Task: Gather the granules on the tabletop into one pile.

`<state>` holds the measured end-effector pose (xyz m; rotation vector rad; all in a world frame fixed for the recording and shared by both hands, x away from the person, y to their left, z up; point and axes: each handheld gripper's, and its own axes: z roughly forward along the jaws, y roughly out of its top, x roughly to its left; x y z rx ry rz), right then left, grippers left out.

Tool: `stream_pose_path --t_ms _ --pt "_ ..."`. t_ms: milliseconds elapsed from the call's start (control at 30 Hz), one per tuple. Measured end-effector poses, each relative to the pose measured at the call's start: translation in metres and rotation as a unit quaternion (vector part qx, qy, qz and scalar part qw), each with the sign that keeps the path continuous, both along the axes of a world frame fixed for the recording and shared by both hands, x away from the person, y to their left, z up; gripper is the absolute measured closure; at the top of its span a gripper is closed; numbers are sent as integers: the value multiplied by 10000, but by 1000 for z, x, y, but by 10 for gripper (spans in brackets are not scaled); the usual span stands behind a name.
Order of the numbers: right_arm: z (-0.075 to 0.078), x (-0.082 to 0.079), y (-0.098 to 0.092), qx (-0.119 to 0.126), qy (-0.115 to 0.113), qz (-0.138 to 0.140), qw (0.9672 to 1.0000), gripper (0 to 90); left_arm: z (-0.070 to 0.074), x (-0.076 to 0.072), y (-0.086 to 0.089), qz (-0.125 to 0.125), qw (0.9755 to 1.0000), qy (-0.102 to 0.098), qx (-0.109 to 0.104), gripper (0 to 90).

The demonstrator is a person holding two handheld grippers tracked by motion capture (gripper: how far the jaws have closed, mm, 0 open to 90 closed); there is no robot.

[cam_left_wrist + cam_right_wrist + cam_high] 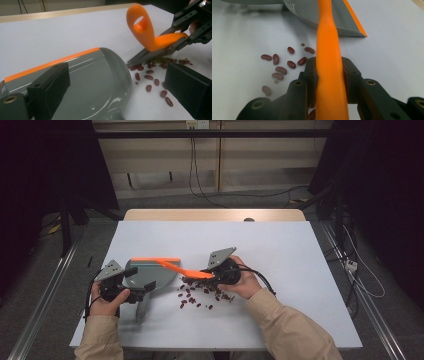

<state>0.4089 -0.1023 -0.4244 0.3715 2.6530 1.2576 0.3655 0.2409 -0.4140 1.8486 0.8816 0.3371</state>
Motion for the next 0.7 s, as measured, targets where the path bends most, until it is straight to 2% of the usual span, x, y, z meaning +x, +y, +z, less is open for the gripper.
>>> stream_pose_path --t_ms 133,167,233,433,700 --pt "2 -1 -3 91 -4 -53 9999 711 0 0 -1 -22 10000 -14 -9 64" --pt "3 1 -5 158 51 -63 9998 711 0 0 -1 -16 10000 -9 -26 64" --pt "6 5 -7 239 -61 -135 9996 712 0 0 -2 -8 10000 -19 -34 64" --pt "7 22 -12 369 -51 -258 9990 712 -1 1 -4 -50 10000 -16 -13 64" --pt "2 41 -9 233 -145 -411 9988 712 0 1 -3 -45 10000 -46 -29 64"
